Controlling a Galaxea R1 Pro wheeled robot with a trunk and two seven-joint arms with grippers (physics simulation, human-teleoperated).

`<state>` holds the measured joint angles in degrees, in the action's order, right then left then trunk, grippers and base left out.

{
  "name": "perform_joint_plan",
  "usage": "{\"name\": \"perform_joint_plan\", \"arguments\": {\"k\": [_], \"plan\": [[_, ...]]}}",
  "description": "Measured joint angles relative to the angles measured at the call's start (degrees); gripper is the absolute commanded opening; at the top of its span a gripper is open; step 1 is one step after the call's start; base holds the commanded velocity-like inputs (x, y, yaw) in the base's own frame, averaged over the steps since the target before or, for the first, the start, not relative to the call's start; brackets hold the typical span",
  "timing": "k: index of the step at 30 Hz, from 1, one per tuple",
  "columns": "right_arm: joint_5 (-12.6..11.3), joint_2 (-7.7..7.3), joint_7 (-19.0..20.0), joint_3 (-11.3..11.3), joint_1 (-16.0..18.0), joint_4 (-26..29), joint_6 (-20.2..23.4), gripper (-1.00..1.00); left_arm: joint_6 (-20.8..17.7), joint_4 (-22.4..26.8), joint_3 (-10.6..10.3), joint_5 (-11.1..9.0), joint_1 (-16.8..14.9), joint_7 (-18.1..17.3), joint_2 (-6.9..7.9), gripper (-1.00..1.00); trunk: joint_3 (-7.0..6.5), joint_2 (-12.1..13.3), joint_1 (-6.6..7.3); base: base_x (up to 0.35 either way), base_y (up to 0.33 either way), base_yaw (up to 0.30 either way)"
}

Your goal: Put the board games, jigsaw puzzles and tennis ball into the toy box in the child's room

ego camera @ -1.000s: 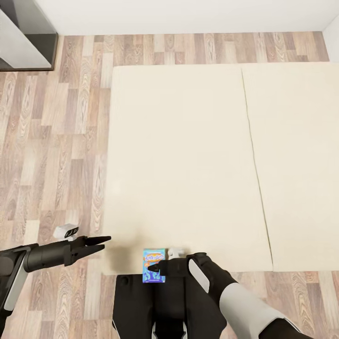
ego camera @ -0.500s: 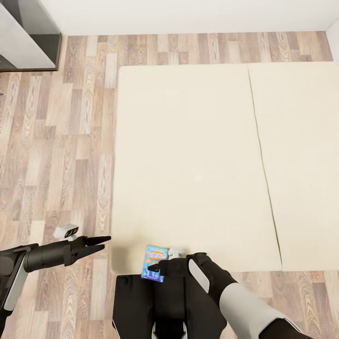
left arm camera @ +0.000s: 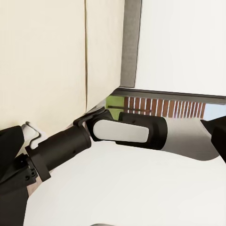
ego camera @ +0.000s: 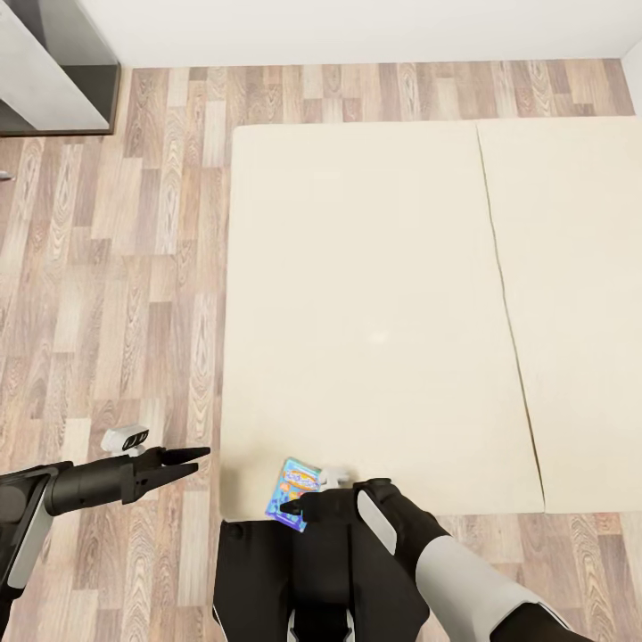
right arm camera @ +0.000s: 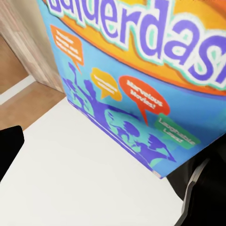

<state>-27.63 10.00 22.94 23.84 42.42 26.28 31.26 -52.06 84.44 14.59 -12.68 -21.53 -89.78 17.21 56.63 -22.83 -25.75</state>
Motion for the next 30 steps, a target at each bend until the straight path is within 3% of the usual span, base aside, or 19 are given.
{"name": "perform_joint_plan", "arguments": {"k": [20,30], "plan": [[-0.8,0.00,0.2,-0.6,-0.1,0.3,0.2,1.00,0.0,-0.1,0.0,0.0,0.0,0.0,0.09,1.00,0.00,0.0,0.00,0.000,0.001,0.000],[-0.8,0.00,0.2,-0.6,-0.1,3.7,0.4,1.00,0.0,-0.1,0.0,0.0,0.0,0.0,0.09,1.00,0.00,0.0,0.00,0.000,0.000,0.000]]}}
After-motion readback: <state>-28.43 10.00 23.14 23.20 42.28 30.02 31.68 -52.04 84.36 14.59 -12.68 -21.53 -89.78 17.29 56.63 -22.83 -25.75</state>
